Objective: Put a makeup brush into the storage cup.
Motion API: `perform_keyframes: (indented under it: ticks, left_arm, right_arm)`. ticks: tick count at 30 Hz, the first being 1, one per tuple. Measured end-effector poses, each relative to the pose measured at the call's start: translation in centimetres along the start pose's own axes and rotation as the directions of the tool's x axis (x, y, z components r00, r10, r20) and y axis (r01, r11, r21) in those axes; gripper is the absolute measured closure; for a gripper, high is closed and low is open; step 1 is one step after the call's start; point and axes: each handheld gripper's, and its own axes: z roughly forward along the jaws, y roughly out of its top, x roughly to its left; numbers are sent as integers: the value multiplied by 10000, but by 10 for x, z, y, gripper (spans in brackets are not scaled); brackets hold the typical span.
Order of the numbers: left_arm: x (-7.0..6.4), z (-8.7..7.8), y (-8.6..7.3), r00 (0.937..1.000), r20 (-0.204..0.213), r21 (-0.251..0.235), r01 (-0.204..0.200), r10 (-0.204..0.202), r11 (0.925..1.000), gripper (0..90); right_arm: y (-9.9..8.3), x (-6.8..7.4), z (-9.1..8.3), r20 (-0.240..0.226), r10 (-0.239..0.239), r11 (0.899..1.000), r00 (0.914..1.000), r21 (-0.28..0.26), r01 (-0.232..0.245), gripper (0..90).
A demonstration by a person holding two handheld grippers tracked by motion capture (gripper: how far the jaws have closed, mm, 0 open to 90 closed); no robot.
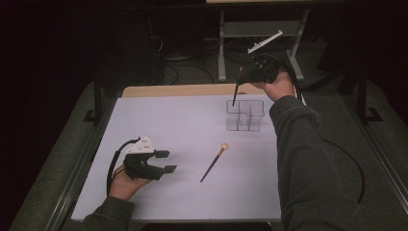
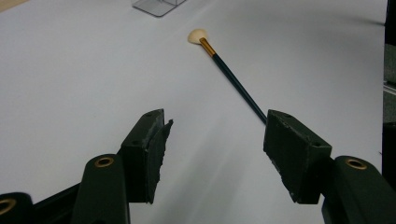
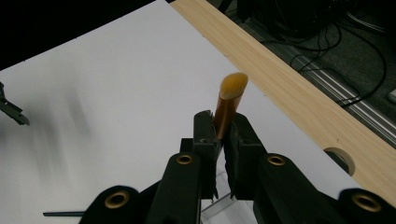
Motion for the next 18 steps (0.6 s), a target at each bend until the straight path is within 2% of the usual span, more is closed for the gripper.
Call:
perform_keyframes:
  ticks: [18]
  left_arm:
    - [1,-1,-1,10000,-7,-29,19,-19,10000,383]
  right_arm:
    - [-5,-2,10,84,81,10000,9999,-3,-81,823]
